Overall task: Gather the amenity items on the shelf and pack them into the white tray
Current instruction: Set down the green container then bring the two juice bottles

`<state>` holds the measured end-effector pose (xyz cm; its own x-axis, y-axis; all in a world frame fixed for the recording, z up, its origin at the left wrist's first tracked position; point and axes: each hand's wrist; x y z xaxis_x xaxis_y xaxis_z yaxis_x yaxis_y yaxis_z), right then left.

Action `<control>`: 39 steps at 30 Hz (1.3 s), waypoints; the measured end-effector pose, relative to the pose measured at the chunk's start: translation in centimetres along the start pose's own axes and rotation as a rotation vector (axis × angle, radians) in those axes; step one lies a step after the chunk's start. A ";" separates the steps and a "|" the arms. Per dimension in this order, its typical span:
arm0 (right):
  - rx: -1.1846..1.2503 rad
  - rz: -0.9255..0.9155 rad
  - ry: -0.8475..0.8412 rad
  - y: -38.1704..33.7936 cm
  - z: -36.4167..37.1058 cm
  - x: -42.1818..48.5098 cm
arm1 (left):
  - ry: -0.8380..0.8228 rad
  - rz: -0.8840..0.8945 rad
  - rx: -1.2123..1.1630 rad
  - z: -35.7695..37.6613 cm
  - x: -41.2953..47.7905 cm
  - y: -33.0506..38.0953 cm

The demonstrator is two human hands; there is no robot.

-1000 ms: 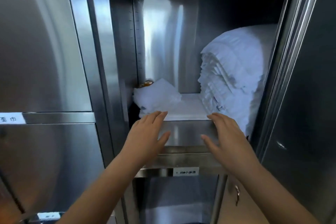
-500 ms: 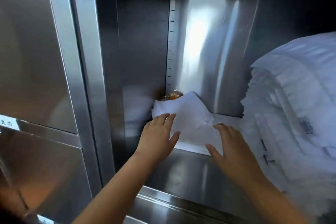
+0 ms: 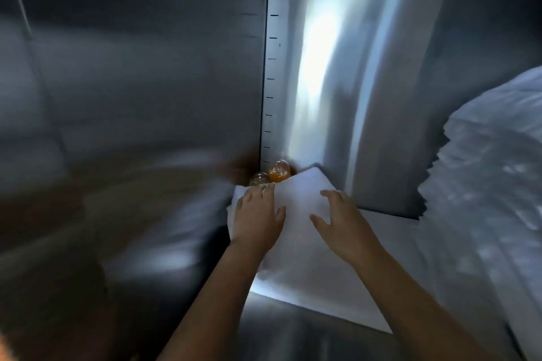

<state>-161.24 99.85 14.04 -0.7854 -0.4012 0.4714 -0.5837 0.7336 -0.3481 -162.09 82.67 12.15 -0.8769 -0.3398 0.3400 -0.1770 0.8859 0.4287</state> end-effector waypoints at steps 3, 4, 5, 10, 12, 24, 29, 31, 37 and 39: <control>0.015 -0.029 -0.015 2.2 2.6 3.9 | 0.014 -0.040 0.002 2.0 2.1 0.6; 0.017 -0.032 -0.029 3.0 3.4 5.1 | 0.042 -0.073 -0.005 2.5 2.7 0.7; 0.008 -0.028 -0.049 3.7 4.2 6.1 | 0.073 -0.115 -0.019 2.9 3.3 0.8; -0.205 -0.097 0.095 6.8 7.7 9.3 | -0.001 -0.127 0.025 6.3 5.1 -0.2; -0.336 -0.101 0.111 7.0 8.7 10.7 | -0.027 -0.123 0.055 6.9 5.5 -0.4; 0.025 -0.150 -0.045 9.8 10.9 19.6 | -0.038 -0.301 -0.124 7.1 12.8 0.8; 0.008 -0.104 -0.014 9.8 11.6 19.6 | -0.128 -0.335 -0.052 8.5 14.0 0.9; 0.054 -0.067 0.015 9.8 11.5 19.3 | -0.131 -0.335 -0.030 8.7 14.3 0.9; 0.143 -0.040 -0.020 9.1 10.0 18.6 | -0.207 -0.293 -0.056 8.5 15.5 1.4; 0.159 -0.014 -0.023 8.8 9.4 18.2 | -0.190 -0.308 -0.089 8.7 15.7 1.6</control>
<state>-182.62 93.82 12.00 -0.7805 -0.4248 0.4587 -0.6183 0.6327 -0.4661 -180.02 81.46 10.90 -0.8571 -0.5144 0.0260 -0.4137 0.7175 0.5604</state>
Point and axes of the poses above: each hand's wrist, its own x-axis towards the middle knuckle, its own z-axis out of the palm, y = z × x, and after that the axes turned 15 degrees about -z, right-handed
